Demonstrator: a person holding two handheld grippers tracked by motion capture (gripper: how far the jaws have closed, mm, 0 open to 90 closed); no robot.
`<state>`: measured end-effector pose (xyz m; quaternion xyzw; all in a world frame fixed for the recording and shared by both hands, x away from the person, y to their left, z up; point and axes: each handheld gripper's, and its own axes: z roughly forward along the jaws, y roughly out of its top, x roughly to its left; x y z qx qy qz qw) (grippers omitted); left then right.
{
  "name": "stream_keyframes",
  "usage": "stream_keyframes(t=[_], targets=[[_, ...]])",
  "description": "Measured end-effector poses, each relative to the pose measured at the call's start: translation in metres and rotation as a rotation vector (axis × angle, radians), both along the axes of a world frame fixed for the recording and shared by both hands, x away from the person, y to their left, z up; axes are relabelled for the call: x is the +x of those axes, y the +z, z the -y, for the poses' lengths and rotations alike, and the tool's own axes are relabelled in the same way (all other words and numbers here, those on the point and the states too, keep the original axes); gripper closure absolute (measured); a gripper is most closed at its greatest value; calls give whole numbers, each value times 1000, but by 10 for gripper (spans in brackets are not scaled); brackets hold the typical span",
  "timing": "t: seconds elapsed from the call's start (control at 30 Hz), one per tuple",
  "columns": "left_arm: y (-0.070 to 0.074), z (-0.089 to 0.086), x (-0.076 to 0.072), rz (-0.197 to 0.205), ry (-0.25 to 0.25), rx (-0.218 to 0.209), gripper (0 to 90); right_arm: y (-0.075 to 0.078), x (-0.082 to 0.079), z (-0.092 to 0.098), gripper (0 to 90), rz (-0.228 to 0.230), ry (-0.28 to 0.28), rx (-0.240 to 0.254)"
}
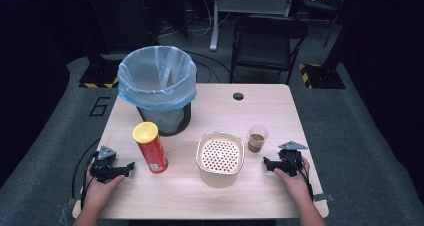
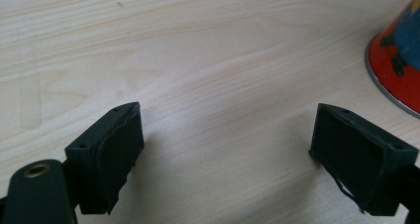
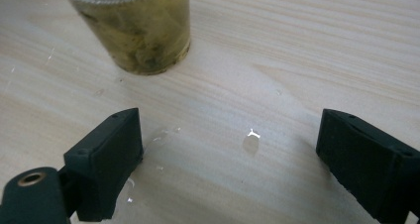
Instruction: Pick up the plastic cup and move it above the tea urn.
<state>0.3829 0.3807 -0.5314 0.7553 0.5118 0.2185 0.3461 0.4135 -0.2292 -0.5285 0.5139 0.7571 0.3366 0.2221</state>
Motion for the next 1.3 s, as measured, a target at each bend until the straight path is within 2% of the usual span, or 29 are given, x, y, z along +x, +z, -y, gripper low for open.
stream_keyframes(t=[0.03, 0.07, 0.17, 0.2, 0.53, 0.57, 0.6, 0.63, 0.67, 0.73, 0.77, 0.8, 0.87, 0.9, 0.93, 0.97, 1.0, 1.07, 1.1, 1.13, 1.17, 1.2, 1.27, 1.3], targets=[[0, 0, 1, 9, -1, 3, 123, 0, -1, 0, 100, -3, 13, 3], [0, 1, 1, -7, -4, 0, 123, 0, -2, 1, 100, 0, 25, -4], [0, 1, 1, 1, -4, 2, 123, 0, -5, 2, 103, -3, 44, -3], [1, 1, 1, -11, -7, 2, 126, 0, -7, 3, 124, 1, 55, 1], [0, 2, -1, 7, 12, 6, 134, 1, -11, 6, 201, 12, 68, 9], [0, 2, -1, 6, 12, 7, 134, 1, -12, 6, 227, 15, 54, 10], [0, 2, -1, 5, 16, 9, 134, 3, -13, 7, 310, 10, 69, 10], [0, 2, -1, 5, 16, 9, 134, 3, -13, 7, 310, 10, 69, 10], [1, 3, -3, -4, 16, 5, 133, 7, -14, 7, 408, -14, 70, 17], [1, 3, -4, -7, 16, 2, 133, 10, -14, 5, 462, -34, 74, 30], [1, 3, -4, -7, 16, 2, 133, 11, -14, 4, 478, -29, 76, 31], [0, 3, -3, 8, 25, 6, 133, 15, -17, 2, 485, -30, 80, 37], [0, 3, -3, 7, 25, 6, 133, 24, -22, -1, 506, -18, 87, 42], [0, 3, -3, 7, 25, 6, 134, 24, -22, -1, 506, -18, 87, 42], [0, 4, -4, 6, 27, 1, 134, 36, -27, -4, 518, -26, 89, 77], [0, 4, -4, 7, 27, 4, 133, 40, -29, -6, 522, -32, 89, 92], [0, 3, -4, 2, 23, 7, 134, 48, -31, -8, 522, -29, 96, 95], [0, 3, -4, 7, 27, 5, 133, 53, -33, -9, 522, -22, 107, 97], [0, 4, -4, 5, 29, -2, 134, 69, -37, -15, 523, -10, 125, 92], [0, 4, -4, 5, 29, -2, 133, 69, -37, -15, 523, -10, 125, 92], [0, 3, -4, 7, 26, 7, 133, 77, -37, -18, 526, -5, 139, 94], [0, 4, -4, 7, 27, 4, 134, 93, -37, -25, 537, 1, 166, 96], [0, 4, -4, 5, 29, -3, 134, 109, -35, -33, 549, 5, 196, 108], [0, 4, -4, 5, 29, -3, 133, 109, -35, -33, 549, 5, 196, 108]])
